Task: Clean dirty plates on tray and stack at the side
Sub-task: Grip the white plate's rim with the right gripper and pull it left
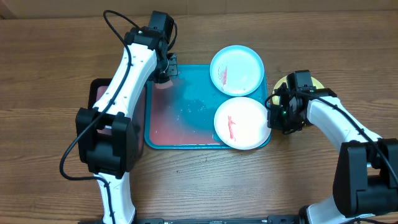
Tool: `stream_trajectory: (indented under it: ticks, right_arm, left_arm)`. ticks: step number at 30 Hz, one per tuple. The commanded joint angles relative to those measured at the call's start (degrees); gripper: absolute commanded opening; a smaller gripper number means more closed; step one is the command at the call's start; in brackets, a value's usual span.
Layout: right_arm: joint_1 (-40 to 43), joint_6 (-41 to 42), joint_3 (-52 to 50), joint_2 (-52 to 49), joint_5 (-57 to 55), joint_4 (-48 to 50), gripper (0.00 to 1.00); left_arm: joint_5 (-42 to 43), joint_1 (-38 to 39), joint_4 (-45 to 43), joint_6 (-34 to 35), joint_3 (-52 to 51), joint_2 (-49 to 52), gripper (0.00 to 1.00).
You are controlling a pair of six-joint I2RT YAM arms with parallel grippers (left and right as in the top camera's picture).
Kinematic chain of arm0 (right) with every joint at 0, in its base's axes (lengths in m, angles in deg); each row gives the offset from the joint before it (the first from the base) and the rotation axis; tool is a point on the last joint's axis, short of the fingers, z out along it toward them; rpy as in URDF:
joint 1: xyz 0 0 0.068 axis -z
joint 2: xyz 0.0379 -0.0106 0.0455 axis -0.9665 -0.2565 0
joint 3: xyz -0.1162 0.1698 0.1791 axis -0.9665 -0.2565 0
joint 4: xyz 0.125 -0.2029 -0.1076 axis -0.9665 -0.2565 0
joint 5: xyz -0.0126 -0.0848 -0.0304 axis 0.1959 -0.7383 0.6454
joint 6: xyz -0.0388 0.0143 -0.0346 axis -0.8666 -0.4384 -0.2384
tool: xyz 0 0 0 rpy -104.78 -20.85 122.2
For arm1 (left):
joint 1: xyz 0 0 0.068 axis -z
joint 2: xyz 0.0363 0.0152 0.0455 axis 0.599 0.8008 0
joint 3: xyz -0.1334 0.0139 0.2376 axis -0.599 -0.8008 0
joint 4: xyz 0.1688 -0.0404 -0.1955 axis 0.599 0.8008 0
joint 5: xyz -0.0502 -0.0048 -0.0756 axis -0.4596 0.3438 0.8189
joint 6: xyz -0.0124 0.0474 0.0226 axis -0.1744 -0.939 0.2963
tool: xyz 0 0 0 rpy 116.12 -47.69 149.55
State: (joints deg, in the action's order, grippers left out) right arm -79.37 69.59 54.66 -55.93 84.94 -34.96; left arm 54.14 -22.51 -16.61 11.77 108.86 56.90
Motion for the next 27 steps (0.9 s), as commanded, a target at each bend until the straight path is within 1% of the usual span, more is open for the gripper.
stream_trajectory:
  ticks: [1, 6, 10, 13, 20, 24, 27]
  right_arm:
    - [-0.3, 1.0, -0.3, 0.2, -0.4, -1.0, 0.04]
    - [-0.5, 1.0, 3.4, 0.6, -0.4, -7.6, 0.04]
    - [-2.4, 1.3, 7.5, 2.1, 0.5, -12.1, 0.04]
    - [-5.2, 5.7, 10.2, 3.2, 0.7, -12.6, 0.04]
    - [-14.2, 18.6, 10.3, 2.1, -0.2, -3.7, 0.04]
    - [-19.3, 26.3, 10.3, -0.8, -3.9, 1.7, 0.04]
    - [-22.4, 30.6, 10.3, -3.6, -4.1, 5.0, 0.04]
  left_arm:
    - [-0.1, 0.4, -0.2, 1.2, -0.1, -0.3, 0.04]
    - [-0.1, 0.4, -0.2, 1.2, -0.1, -0.3, 0.04]
    - [-0.1, 0.4, -0.1, 0.7, -0.1, -0.3, 0.04]
    - [-0.1, 0.3, 0.3, 0.7, 0.1, -0.3, 0.04]
    - [-0.1, 0.3, 3.0, -0.8, 2.6, -0.3, 0.04]
    - [-0.1, 0.3, 4.0, -0.8, 3.9, -0.3, 0.04]
    - [-0.1, 0.3, 3.9, -0.8, 3.9, -0.3, 0.04]
